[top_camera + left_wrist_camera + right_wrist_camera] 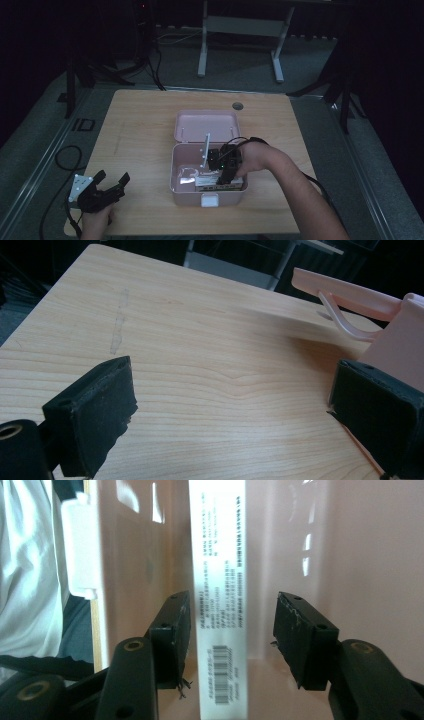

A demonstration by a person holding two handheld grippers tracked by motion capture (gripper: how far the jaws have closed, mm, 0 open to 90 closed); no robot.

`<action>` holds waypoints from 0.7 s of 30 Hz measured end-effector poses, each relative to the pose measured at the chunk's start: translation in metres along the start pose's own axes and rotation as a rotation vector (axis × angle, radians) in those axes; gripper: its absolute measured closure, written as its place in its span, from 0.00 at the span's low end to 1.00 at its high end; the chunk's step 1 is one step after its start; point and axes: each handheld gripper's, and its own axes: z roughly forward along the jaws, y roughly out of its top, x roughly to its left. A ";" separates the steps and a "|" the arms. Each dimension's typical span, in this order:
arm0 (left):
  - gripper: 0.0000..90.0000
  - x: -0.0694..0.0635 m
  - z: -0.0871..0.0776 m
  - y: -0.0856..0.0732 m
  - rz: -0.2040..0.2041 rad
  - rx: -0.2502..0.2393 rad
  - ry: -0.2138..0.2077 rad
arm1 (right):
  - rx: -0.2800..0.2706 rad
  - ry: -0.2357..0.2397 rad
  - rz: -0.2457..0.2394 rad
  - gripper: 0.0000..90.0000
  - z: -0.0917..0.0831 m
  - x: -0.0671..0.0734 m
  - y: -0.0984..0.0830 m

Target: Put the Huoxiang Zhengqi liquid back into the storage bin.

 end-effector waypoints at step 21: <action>0.06 0.000 0.000 0.000 0.000 -0.001 -0.002 | -0.317 -0.151 0.222 0.12 -0.049 -0.001 -0.039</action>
